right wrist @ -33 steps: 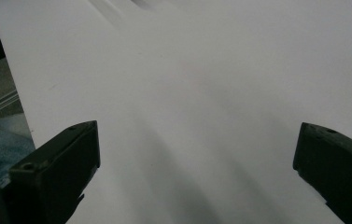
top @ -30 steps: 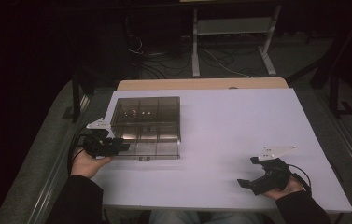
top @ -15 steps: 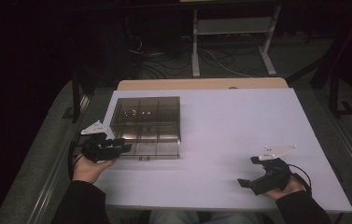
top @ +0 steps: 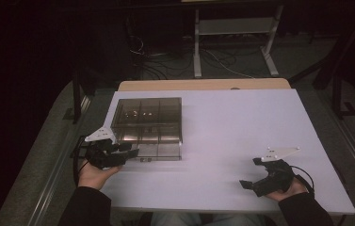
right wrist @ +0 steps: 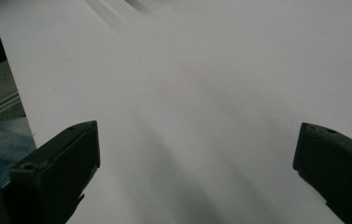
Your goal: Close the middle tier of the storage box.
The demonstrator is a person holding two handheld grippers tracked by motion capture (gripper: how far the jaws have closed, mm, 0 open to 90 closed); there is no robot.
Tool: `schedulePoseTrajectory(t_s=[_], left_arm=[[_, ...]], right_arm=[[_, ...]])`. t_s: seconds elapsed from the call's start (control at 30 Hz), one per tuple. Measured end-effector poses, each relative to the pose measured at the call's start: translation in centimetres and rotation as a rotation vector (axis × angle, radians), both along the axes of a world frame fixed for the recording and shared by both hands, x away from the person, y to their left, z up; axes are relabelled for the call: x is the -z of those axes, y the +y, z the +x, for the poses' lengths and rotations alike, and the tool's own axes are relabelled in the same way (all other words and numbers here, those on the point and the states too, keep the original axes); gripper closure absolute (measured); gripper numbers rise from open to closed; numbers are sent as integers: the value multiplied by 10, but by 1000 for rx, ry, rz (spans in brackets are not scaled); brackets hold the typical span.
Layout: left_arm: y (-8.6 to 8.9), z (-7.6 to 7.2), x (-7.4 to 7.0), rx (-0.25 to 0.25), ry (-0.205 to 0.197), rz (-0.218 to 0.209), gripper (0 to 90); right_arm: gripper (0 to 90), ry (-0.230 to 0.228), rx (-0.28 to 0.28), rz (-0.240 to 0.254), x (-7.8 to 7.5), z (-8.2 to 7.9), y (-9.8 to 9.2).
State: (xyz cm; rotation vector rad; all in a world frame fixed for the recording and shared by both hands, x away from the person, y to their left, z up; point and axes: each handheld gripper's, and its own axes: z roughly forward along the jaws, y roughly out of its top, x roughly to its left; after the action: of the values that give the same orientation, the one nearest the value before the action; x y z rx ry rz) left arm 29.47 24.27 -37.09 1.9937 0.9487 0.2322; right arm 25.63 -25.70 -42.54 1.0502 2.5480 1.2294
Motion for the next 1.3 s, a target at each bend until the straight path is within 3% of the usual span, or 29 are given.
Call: schedulePoseTrajectory(t_s=[0.53,1.3], left_arm=[[-11,-11,5,28,2,-11,532],[-25,-14,23,84,35,24,534]], right_arm=[[0,-2,3,-3,0,0,0],[0,4,-6,-11,1,0,1]])
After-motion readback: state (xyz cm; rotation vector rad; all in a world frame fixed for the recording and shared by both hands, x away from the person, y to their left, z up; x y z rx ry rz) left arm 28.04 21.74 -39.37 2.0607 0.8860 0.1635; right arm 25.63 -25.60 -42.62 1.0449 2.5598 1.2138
